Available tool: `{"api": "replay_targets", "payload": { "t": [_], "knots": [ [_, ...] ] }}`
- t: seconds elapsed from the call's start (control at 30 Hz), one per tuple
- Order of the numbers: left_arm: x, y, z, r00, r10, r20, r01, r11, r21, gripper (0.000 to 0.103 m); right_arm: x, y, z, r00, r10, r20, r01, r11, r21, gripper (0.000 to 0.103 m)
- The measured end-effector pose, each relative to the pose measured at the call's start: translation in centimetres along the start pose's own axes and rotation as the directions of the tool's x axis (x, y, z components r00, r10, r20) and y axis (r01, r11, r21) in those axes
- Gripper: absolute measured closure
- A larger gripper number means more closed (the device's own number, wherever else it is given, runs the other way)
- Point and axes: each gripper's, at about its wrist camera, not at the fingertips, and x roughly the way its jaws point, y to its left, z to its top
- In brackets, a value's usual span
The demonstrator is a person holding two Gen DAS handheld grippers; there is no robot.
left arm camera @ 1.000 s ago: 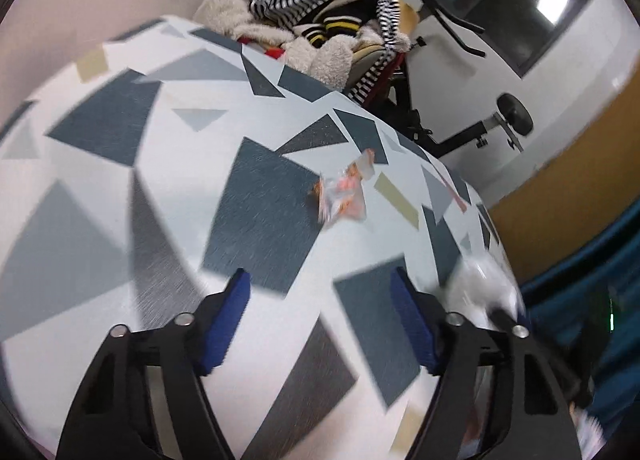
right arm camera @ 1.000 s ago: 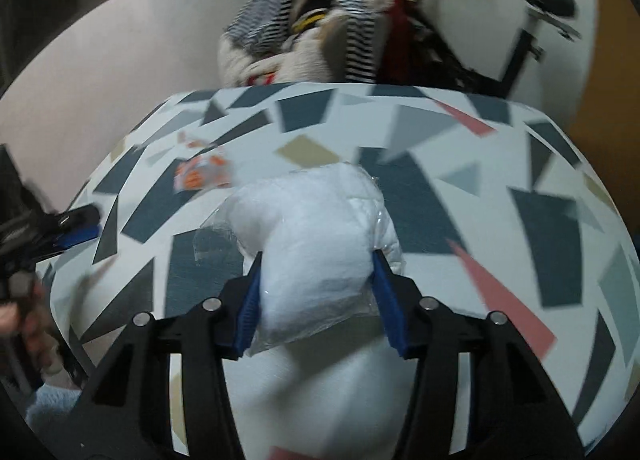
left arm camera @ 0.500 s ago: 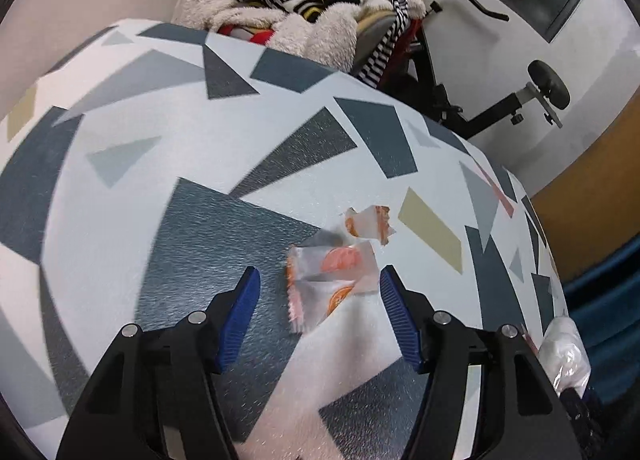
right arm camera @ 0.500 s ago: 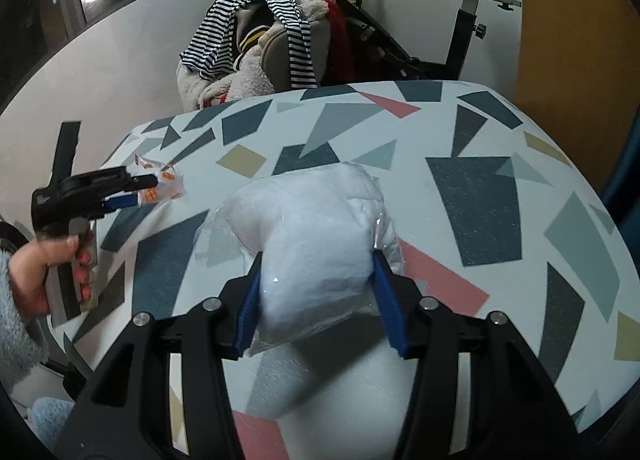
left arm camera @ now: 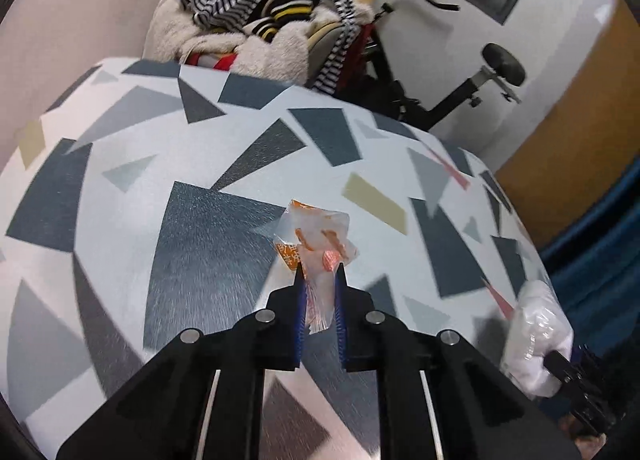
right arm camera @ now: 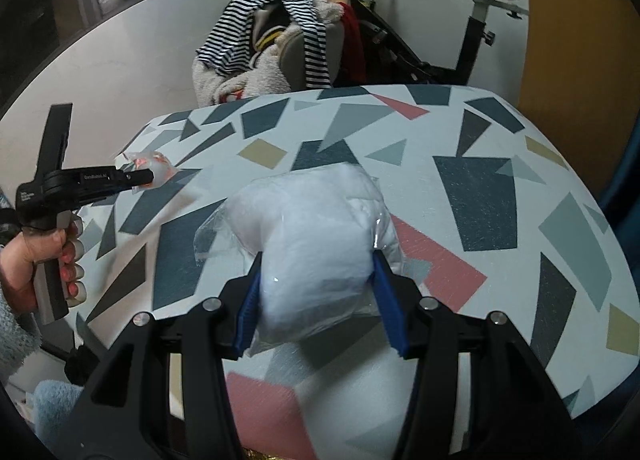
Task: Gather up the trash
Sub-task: 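Grasp the orange-printed candy wrapper with the left tool while the right tool holds the white bag, then drop the candy wrapper and white bag into the bin with both tools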
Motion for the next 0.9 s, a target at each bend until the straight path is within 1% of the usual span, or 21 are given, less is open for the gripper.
{"api": "replay_targets", "payload": {
  "t": [0.1,0.23,0.47,0.53,0.67,0.9],
  "knots": [
    [-2.8,-1.3,-1.7,1.0,-0.017,0.014,0.016,0.999,0.039,0.09,-1.2,0.8,-0.4,1.0,0.009,0.008,-0.009,1.0,-0.023,0.05],
    [-5.8,-2.1,-4.4,0.999,-0.047,0.025,0.046,0.998,0.044,0.09,-2.9,1.6,-1.4,1.0,0.025,0.007,-0.024,0.999,-0.037,0.05],
    [-10.3,-3.8,-10.2,0.997,-0.062,0.034,0.057,0.99,0.132,0.09,-5.6,2.9,-3.6,0.999,0.04,0.006,-0.039,0.997,-0.062,0.05],
    [-11.1,-4.0,-11.6,0.997,-0.069,0.038,0.064,0.988,0.141,0.09,-6.2,3.3,-4.2,0.999,0.043,0.005,-0.043,0.997,-0.071,0.05],
    [-12.6,-4.7,-14.6,0.996,-0.074,0.044,0.064,0.979,0.191,0.09,-7.0,3.7,-5.0,0.999,0.047,0.002,-0.047,0.996,-0.078,0.05],
    [-13.7,-5.0,-18.8,0.995,-0.096,0.037,0.085,0.97,0.23,0.09,-7.8,4.4,-6.4,0.999,0.043,-0.009,-0.044,0.993,-0.11,0.05]
  ]
}}
